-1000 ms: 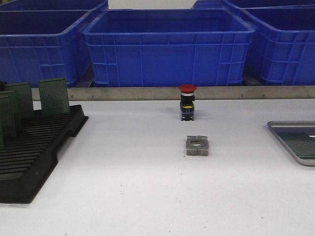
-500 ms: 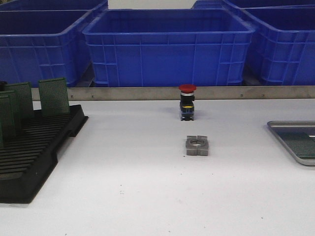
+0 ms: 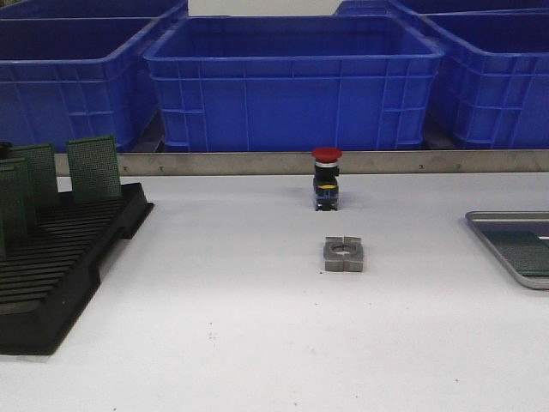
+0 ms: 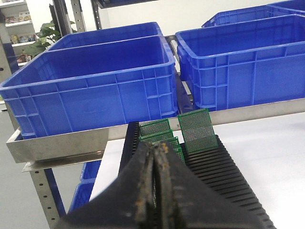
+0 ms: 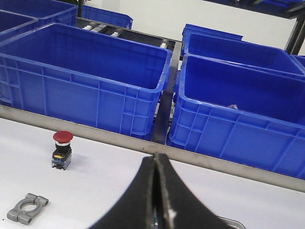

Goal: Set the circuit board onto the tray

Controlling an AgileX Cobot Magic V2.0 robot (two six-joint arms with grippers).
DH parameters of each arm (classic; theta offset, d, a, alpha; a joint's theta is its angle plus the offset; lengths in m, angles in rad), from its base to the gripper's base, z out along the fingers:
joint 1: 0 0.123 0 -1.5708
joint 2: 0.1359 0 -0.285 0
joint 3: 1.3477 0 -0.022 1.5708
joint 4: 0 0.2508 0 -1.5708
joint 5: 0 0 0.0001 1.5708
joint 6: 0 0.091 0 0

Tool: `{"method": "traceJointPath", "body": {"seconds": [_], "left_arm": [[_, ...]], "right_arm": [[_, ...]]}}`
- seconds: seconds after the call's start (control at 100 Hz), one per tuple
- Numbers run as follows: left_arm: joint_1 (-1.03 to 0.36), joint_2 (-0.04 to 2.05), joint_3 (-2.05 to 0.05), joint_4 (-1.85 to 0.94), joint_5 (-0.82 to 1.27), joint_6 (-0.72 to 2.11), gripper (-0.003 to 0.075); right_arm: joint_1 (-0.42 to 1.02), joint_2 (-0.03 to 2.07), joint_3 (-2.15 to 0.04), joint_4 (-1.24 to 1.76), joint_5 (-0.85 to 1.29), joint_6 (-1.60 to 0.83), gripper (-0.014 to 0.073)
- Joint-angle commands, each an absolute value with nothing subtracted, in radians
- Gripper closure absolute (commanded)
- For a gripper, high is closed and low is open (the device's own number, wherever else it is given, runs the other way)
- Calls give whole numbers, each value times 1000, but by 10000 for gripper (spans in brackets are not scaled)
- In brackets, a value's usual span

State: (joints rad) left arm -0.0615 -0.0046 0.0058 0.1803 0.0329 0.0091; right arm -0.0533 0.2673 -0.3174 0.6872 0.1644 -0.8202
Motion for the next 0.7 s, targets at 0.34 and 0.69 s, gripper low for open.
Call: {"method": "traceJointPath", "body": {"seconds": [0.34, 0.69], "left_arm": [[-57, -36, 44, 173, -43, 0, 739], [-57, -36, 44, 173, -43, 0, 738]], "right_arm": [[-56, 273, -321, 372, 12, -493, 663], [-56, 192, -135, -90, -205, 61, 663]]}}
